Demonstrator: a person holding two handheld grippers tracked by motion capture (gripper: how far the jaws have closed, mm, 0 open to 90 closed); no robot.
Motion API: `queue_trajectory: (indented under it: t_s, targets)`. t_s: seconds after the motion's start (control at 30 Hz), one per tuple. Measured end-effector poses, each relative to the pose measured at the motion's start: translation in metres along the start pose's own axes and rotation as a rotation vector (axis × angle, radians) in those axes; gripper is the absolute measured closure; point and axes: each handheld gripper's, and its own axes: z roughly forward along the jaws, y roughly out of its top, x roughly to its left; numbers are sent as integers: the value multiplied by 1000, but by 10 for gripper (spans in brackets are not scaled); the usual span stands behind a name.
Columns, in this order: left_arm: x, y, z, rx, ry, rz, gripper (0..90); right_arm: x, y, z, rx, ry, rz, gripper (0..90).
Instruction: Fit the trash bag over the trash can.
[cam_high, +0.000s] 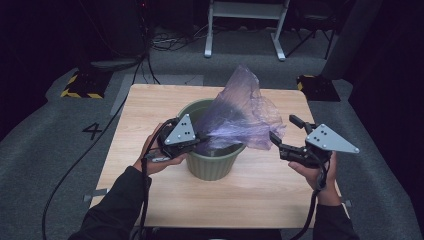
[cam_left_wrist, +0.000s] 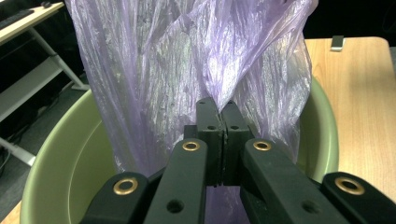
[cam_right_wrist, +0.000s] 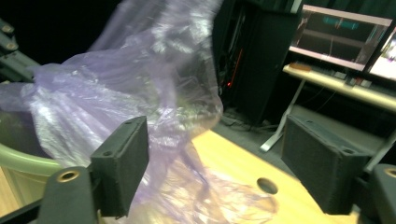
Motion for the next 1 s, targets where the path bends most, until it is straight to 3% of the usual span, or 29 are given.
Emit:
queue_trajectory:
  t_s: [0.13,0.2,0.27,0.47,0.57,0.7,0.83,1.0]
  targets:
    - [1,-1,0,-1,5,-6,876,1,2,-2,-13,39,-2,325]
    - [1,-1,1,-1,1,-9,874,6,5,-2,-27,63,-33,390]
    - [1,-2,1,-3,4,-14,865,12,8,-2,-36,92,-52,539]
    - [2,-4,-1,-4,13,-31,818,29,18,-2,-65,164,-114,838]
    - [1,-4,-2,-3,17,-26,771,33,20,-2,-70,175,-123,874]
    - [-1,-3,-4,5,28,-42,553,41,24,1,-58,174,-157,884]
    - [-5,2,-10,-33,8,-53,344,45,25,2,-48,166,-186,883]
    - [-16,15,-15,-64,-29,-35,256,51,27,1,-51,175,-210,882]
